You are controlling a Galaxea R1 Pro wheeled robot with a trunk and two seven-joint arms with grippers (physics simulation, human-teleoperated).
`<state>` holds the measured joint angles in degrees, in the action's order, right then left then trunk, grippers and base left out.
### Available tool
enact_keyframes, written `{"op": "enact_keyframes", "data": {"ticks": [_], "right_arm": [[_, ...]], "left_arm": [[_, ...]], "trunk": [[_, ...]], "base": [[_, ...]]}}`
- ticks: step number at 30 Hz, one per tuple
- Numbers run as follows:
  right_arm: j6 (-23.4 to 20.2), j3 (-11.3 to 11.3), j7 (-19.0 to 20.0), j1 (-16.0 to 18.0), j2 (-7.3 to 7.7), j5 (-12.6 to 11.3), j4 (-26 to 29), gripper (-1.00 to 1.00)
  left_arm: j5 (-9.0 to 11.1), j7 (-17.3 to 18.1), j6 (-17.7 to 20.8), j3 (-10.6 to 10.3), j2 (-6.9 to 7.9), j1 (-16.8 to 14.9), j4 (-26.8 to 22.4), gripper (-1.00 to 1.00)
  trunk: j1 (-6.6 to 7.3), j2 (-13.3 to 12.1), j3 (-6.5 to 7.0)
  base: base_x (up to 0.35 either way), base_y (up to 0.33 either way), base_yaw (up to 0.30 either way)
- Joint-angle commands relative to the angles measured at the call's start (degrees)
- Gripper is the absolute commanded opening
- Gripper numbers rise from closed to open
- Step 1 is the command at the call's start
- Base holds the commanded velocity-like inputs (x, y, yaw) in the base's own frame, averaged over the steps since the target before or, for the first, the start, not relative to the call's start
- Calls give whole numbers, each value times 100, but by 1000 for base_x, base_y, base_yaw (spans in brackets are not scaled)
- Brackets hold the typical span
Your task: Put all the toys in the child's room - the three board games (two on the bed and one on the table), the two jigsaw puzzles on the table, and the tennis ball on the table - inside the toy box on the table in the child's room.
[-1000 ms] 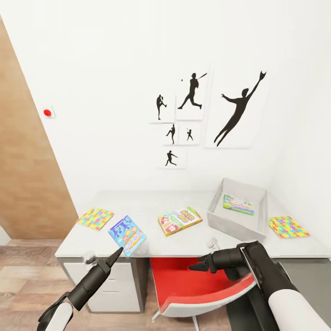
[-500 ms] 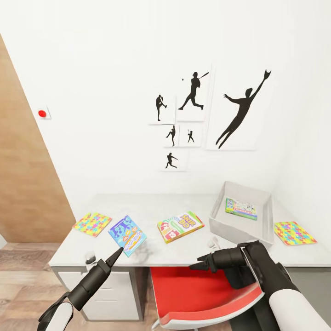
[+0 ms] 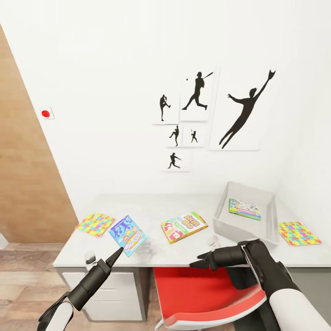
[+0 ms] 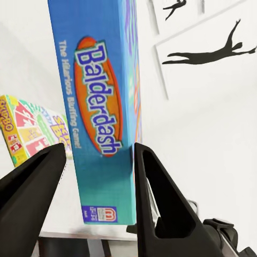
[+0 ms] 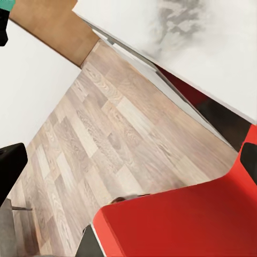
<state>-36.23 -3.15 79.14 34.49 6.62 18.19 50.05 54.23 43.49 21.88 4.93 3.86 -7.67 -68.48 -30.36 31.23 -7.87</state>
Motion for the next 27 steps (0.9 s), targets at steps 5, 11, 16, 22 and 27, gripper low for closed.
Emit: {"op": "enact_keyframes", "data": {"ticks": [5, 11, 16, 22, 27], "right_arm": [[-62, -23, 49, 5, 0, 54, 32, 100], [-66, -26, 49, 5, 5, 52, 43, 100], [-67, -27, 53, 5, 10, 48, 47, 100], [-82, -27, 57, 5, 20, 42, 48, 100], [-105, -27, 57, 5, 21, 39, 51, 100]], "left_arm": [[53, 13, 53, 0, 1, -4, 1, -100], [53, 12, 47, 1, 1, 0, 1, -100], [53, 11, 45, 1, 1, 2, 1, -100], [53, 11, 45, 0, 1, 2, 1, -100], [53, 13, 44, -1, 1, 3, -15, -100]], "trunk": [[-3, 10, -11], [-3, 10, -11], [-3, 10, -11], [-3, 10, -11], [-3, 10, -11]], "base": [[1, 244, 0], [0, 210, -13], [0, 87, -133], [0, 35, -219], [0, 11, -255]]}}
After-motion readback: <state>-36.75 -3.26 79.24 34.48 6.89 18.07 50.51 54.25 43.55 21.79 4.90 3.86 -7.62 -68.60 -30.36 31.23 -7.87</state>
